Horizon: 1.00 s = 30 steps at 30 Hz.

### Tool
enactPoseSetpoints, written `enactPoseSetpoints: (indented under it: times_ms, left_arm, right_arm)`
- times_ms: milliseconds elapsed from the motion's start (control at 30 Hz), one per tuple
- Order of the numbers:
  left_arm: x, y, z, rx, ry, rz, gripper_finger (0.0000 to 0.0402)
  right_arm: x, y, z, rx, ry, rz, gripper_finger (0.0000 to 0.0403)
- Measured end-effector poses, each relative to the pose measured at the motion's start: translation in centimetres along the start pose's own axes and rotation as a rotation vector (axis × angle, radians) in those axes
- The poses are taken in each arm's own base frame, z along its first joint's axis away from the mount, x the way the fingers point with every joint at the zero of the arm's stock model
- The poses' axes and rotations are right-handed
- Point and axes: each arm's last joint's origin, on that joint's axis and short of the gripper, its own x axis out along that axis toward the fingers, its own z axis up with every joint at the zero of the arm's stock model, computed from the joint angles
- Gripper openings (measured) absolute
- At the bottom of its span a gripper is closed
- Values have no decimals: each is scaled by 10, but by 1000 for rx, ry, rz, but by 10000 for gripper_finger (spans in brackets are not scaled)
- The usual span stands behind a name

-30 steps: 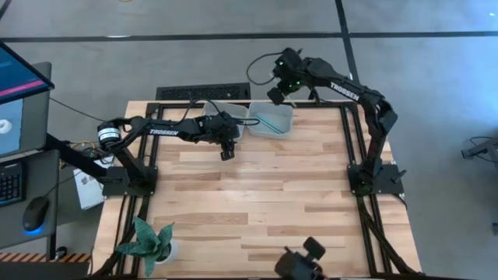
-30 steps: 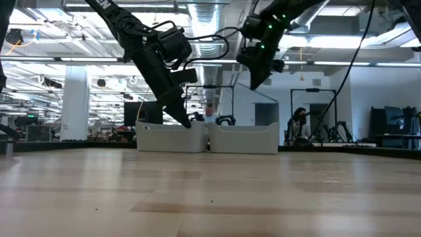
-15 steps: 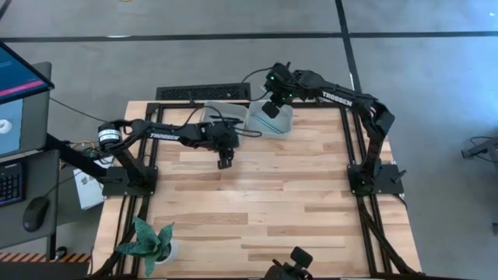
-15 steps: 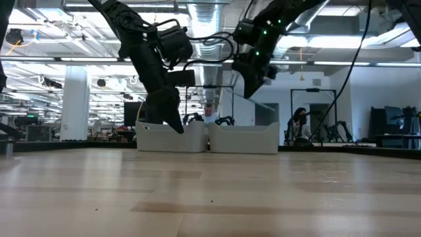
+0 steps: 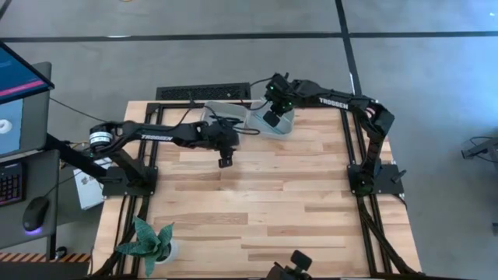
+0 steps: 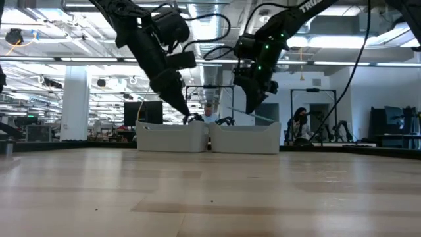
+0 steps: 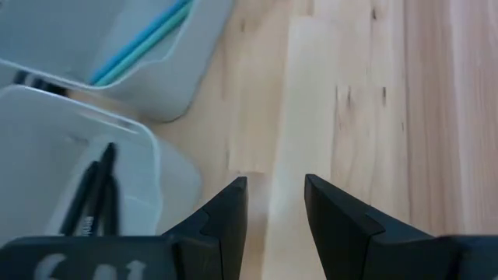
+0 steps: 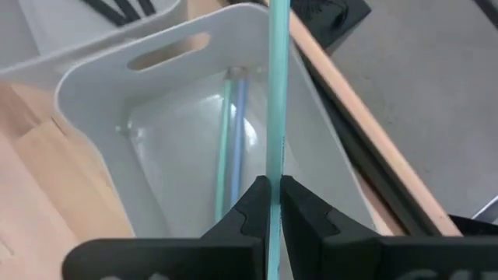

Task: Sort pens & pencils
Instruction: Put the light green pencil into the right gray bin

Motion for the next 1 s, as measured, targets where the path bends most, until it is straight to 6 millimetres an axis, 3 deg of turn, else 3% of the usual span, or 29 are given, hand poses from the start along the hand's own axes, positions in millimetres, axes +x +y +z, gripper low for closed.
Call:
enactPoseSetpoints:
  times_ms: [400, 1000]
  left_arm:
    - [-11, 3, 3, -6, -29, 34, 122]
    - [-11, 3, 3, -6, -27, 34, 122]
  right_arm:
    - [16, -3, -17, 9, 52, -2, 46]
    - [16, -2, -16, 7, 50, -1, 58]
